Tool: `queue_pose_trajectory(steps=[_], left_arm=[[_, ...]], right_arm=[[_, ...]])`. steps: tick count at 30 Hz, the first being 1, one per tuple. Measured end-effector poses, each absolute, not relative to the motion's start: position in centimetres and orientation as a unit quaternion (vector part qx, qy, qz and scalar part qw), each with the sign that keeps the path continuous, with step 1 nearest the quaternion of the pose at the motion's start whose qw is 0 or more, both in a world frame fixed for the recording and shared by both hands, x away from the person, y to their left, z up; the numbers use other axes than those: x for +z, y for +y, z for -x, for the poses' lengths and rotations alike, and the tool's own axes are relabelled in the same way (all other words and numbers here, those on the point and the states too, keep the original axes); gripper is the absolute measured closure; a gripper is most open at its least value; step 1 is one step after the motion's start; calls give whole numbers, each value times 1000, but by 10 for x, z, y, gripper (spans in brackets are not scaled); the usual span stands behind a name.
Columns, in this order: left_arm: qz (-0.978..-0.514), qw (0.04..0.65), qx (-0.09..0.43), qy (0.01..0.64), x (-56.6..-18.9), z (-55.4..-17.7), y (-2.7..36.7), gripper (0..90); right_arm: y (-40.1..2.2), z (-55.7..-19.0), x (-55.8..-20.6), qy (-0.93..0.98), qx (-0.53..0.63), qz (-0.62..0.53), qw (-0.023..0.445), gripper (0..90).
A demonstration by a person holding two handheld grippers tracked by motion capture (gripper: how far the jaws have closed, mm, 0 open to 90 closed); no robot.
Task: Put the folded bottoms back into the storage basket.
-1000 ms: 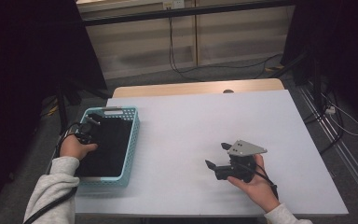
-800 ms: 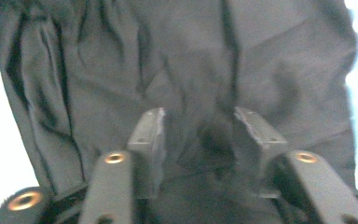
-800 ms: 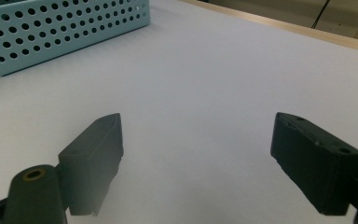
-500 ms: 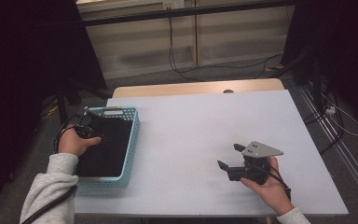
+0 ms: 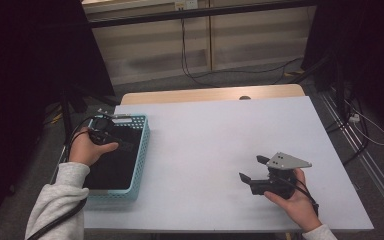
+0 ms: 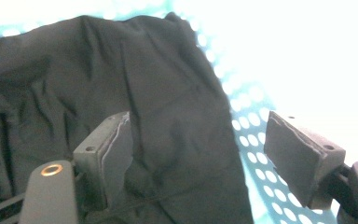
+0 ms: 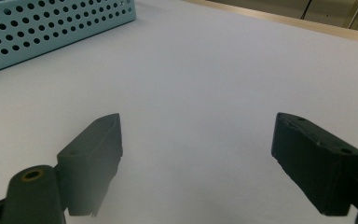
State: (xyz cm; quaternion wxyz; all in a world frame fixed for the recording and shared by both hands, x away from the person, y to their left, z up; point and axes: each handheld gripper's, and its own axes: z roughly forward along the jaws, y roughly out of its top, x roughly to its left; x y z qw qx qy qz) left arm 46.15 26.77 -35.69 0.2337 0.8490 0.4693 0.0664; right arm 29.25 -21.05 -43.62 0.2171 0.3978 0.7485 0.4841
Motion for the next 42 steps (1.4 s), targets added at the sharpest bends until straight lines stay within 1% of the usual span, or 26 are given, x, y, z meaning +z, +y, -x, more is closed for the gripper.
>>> queue_pose_trajectory(steps=[6,17,25,32,34,42], left_arm=[[-850,239,61,465,-353,-458,265,215],[-858,263,55,437,-350,-452,241,190],[-860,275,48,428,-353,-449,225,181],[-867,285,47,407,-351,-444,211,173],[-872,284,46,397,-351,-443,208,171],[-874,287,40,390,-353,-441,201,167]], right_arm=[[-212,-291,-435,747,485,-400,215,151],[-226,-291,-434,745,482,-413,204,147],[-231,-291,-436,750,473,-417,201,141],[-236,-288,-436,752,469,-417,200,138],[-238,-288,-436,753,467,-418,200,138],[-239,-288,-436,754,468,-417,197,136]])
